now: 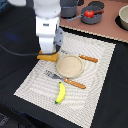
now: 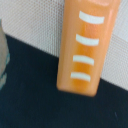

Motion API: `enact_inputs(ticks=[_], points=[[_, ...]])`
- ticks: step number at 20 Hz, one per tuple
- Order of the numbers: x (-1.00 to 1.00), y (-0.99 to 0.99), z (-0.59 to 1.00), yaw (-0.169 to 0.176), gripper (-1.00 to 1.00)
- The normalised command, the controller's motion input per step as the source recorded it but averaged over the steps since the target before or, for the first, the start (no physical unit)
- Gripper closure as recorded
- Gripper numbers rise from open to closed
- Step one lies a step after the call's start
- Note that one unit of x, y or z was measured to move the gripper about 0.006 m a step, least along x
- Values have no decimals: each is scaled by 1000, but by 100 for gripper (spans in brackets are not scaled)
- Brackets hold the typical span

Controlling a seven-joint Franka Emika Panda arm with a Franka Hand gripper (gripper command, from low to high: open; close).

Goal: Interact with the objects in diverse but meaningful ways.

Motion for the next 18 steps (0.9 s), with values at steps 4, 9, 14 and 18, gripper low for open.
enact_inputs(ticks=[4, 9, 14, 18], points=[[0, 0, 546, -3, -100], [0, 0, 282, 0, -100], [19, 0, 0, 0, -100], [90, 27, -22, 0, -100]])
